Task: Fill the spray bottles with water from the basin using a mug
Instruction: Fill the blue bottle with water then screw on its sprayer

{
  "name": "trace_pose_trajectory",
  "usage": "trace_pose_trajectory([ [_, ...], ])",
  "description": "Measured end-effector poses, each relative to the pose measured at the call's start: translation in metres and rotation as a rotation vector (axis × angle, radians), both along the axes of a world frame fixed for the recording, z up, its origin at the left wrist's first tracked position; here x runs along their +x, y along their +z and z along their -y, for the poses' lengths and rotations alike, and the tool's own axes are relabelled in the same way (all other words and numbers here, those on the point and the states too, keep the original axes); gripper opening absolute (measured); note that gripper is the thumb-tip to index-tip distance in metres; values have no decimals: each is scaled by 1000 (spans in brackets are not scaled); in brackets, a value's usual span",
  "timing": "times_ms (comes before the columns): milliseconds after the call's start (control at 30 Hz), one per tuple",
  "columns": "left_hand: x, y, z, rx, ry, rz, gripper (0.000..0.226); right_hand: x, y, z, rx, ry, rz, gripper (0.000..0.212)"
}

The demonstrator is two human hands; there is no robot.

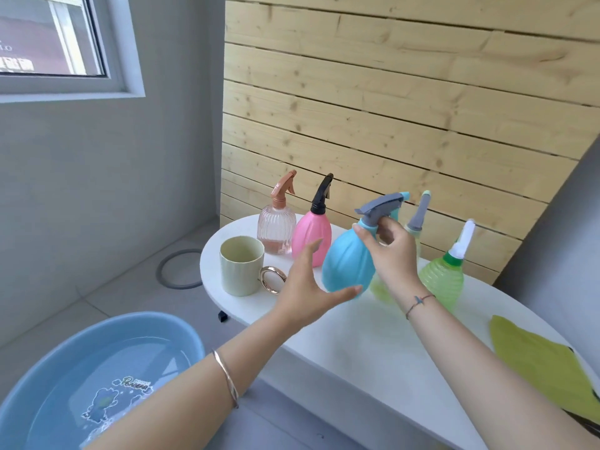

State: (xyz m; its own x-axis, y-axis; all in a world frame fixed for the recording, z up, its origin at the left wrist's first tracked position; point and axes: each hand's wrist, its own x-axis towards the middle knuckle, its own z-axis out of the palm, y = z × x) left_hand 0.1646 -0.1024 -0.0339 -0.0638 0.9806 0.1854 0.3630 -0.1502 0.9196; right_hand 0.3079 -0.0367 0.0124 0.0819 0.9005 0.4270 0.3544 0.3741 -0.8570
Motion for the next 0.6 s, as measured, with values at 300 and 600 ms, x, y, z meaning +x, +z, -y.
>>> trace_pose_trajectory([
  [300, 22, -3, 40, 67, -21, 146, 87, 17, 22, 85, -112, 246, -392, 10],
  [600, 16, 5, 59, -145, -356, 422, 82, 27, 32, 109, -164, 321, -406, 24],
])
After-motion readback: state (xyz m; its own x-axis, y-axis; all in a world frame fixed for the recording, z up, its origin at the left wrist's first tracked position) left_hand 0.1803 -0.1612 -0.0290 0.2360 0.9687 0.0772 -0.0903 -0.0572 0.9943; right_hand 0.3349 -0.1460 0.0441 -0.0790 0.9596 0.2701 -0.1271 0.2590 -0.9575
